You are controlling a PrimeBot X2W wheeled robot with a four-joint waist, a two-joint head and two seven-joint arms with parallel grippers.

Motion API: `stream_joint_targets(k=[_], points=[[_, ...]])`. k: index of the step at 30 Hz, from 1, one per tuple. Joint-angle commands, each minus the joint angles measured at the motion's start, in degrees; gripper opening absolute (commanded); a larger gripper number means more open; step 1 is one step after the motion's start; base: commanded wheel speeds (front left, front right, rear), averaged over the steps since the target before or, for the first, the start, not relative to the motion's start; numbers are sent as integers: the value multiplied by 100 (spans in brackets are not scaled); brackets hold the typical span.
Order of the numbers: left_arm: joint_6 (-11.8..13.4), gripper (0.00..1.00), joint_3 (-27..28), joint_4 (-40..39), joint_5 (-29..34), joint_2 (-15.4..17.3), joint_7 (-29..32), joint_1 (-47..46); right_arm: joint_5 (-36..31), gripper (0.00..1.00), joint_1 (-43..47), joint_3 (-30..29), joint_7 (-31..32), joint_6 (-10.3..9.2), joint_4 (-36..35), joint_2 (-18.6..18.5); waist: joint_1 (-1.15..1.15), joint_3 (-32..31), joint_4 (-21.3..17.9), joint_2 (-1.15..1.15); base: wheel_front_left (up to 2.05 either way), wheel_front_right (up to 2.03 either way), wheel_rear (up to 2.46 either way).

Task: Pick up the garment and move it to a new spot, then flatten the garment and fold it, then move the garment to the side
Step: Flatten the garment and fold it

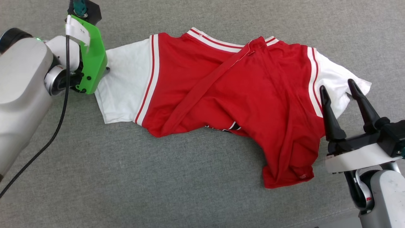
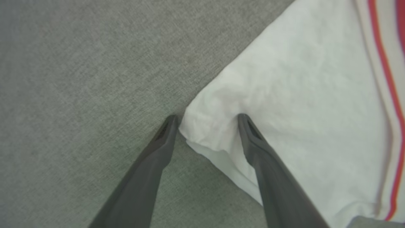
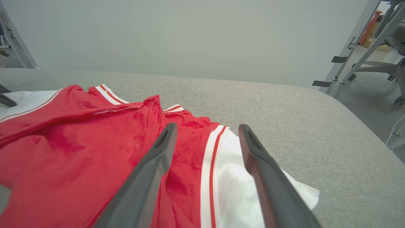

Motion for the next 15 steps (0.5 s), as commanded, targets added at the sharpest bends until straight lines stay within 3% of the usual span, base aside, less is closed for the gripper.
stream_joint_targets(k=[1,6,9,15], points=[[-16,0,-318,54,-73,-6,116,258,7,100,-74,-47,-39,-5,28,-32,0,-7,5,0,0,0,0],[-16,0,-496,-58,-306,164,-533,144,87,100,-102,-294,-76,-5,25,-164,0,-187,153,0,0,0,0],[-16,0,-547,-223,-425,470,-1468,-8,124,100,-54,-650,118,-5,-194,-498,0,-483,392,0,0,0,0],[-16,0,-548,-403,-478,851,-2018,-74,368,100,-214,-846,872,-5,-432,-1177,0,-628,626,0,0,0,0]])
